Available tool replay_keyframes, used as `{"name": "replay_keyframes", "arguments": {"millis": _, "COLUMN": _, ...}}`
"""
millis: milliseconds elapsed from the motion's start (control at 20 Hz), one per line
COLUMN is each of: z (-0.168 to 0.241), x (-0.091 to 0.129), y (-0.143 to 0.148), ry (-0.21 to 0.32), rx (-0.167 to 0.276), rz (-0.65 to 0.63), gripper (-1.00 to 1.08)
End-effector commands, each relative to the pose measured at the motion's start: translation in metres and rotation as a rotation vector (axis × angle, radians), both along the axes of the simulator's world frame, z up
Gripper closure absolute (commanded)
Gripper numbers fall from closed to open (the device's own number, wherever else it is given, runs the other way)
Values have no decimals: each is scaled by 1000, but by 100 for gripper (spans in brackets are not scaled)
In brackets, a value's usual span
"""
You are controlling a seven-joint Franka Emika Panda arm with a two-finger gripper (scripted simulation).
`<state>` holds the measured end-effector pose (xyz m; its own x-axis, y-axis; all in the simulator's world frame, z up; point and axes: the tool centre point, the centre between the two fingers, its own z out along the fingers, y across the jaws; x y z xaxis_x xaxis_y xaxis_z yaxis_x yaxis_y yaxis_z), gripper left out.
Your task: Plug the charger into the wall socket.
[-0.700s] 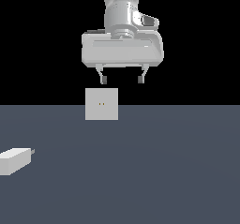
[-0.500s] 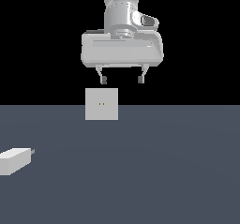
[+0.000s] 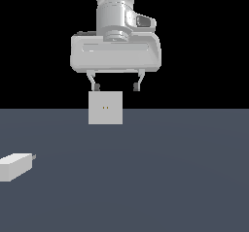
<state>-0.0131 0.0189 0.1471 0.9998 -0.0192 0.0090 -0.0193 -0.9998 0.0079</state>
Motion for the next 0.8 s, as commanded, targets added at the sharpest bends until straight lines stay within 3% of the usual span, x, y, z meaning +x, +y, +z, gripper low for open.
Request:
{"name": "replay_keyframes", "arguments": {"millis": 0, "z": -7, "x": -10, "y": 13, "ry": -4, "rx": 1, "rz": -2, "gripper": -92}}
{"name": "replay_keyframes", "arguments": {"millis": 750, "z": -67, "x": -82, "y": 119, "ry": -40, "rx": 7, "rz": -29, "gripper": -92}}
